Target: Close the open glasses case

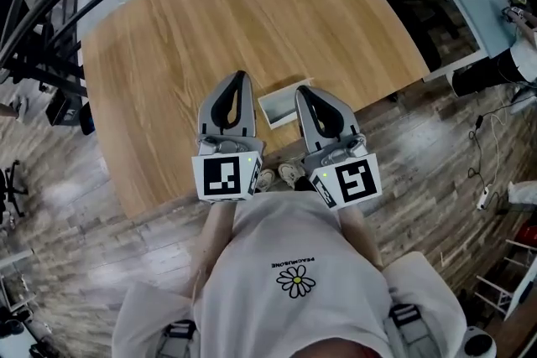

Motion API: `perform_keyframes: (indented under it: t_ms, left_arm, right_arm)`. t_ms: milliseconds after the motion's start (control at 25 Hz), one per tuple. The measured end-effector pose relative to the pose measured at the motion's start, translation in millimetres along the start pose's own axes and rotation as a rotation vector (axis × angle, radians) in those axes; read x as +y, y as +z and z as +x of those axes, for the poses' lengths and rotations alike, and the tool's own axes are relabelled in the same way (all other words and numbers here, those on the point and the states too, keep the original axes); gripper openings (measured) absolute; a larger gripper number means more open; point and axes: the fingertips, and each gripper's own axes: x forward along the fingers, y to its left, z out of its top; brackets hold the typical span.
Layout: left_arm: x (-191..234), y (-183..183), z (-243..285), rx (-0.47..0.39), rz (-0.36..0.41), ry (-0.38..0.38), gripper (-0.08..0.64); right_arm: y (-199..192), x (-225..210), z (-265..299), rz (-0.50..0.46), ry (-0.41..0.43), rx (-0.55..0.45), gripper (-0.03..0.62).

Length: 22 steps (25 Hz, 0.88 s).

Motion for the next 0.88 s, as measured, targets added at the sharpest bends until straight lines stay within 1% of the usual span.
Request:
perform_keyframes:
  t_ms: [160, 280, 360, 480, 520, 560, 640, 720, 800, 880]
  left_arm:
    - [0.2, 2.2, -1.1, 0.0, 0.013, 0.029, 0.017]
    - [2.8, 3.8, -4.5, 0.001, 0.023, 0.048, 0.017]
    - [4.8, 3.5, -7.5, 0.005, 0.025, 0.056, 0.017]
    - [8.2, 2.0, -10.1, 0.016, 0.029, 0.069, 0.017]
    - [8.9, 2.1, -10.3, 0.017, 0.031, 0.072, 0.017]
    - [9.4, 2.6, -10.4, 0.017, 0.033, 0.074, 0.017]
    - [10.4, 3.3, -11.1, 0.015, 0.036, 0.079, 0.017]
    - [11.4, 3.9, -12.3, 0.014, 0.035, 0.084, 0.017]
    - [12.1, 1.6, -14.1, 0.021, 0.033, 0.091, 0.017]
    - [13.3, 0.1, -15.7, 0.02, 0.035, 0.101, 0.017]
  right_arm:
    - [-8.0, -9.2, 2.9, 0.026, 0.0, 0.023, 0.006]
    - [-12.1, -12.5, 9.2, 0.038, 0.018, 0.036, 0.005]
    - [-13.8, -10.8, 14.8, 0.054, 0.052, 0.034, 0.006]
    - [-24.2, -3.2, 27.7, 0.08, 0.136, 0.066, 0.009]
    - [-28.3, -0.5, 32.0, 0.086, 0.166, 0.078, 0.087]
    - [-31.8, 1.6, 35.8, 0.089, 0.191, 0.087, 0.117]
    - [-38.5, 3.6, 42.1, 0.083, 0.218, 0.095, 0.142]
    - [-51.4, 5.4, 48.3, 0.088, 0.242, 0.119, 0.193]
    - [-70.4, 8.0, 54.1, 0.109, 0.287, 0.171, 0.24]
    - [-93.0, 8.4, 58.6, 0.134, 0.325, 0.234, 0.253]
